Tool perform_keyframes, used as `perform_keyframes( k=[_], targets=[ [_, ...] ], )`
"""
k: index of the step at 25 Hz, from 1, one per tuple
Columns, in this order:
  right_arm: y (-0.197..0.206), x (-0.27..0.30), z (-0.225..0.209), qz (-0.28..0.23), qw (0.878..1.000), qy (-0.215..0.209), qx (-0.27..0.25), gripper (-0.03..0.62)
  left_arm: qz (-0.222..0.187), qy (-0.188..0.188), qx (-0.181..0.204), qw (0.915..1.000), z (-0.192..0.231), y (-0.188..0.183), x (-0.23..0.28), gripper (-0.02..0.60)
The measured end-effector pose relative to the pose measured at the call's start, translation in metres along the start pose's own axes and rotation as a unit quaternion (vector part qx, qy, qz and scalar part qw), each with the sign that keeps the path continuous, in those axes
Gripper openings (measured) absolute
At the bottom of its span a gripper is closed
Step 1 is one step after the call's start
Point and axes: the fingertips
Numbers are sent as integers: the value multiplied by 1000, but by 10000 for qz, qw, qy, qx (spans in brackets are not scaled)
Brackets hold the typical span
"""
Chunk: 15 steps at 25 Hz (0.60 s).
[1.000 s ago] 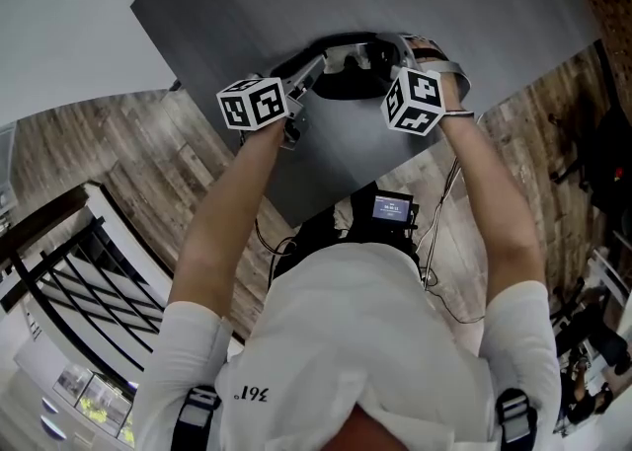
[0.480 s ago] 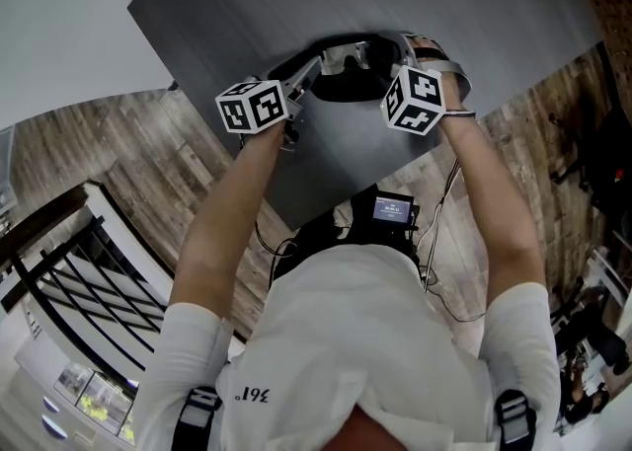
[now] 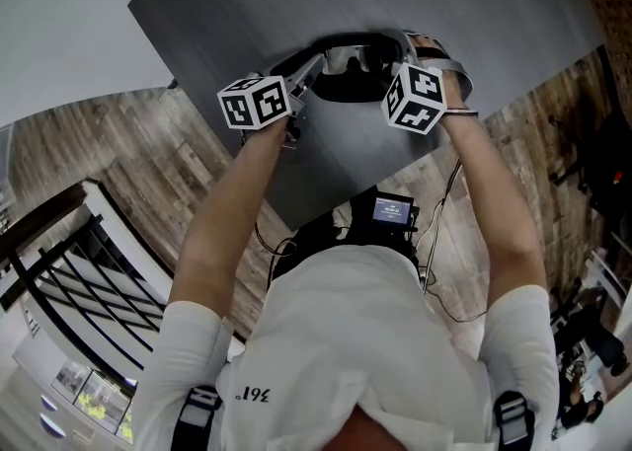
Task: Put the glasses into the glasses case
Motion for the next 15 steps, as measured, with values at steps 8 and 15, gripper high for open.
perform_keyframes(
  k=[8, 15],
  targets=[
    [3, 5, 5, 84, 9998, -179, -6, 351, 25, 41, -37, 10000, 3, -1, 1, 175],
    [3, 1, 5, 89, 9998, -169, -27, 354, -44, 63, -35, 10000, 3, -4, -2, 175]
  ],
)
Point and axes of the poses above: the fingertips, and each gripper's own axes: x forward along the fingers, z to its left, y out of its underside, and after that the axes turned 6 degrees about x, right-handed
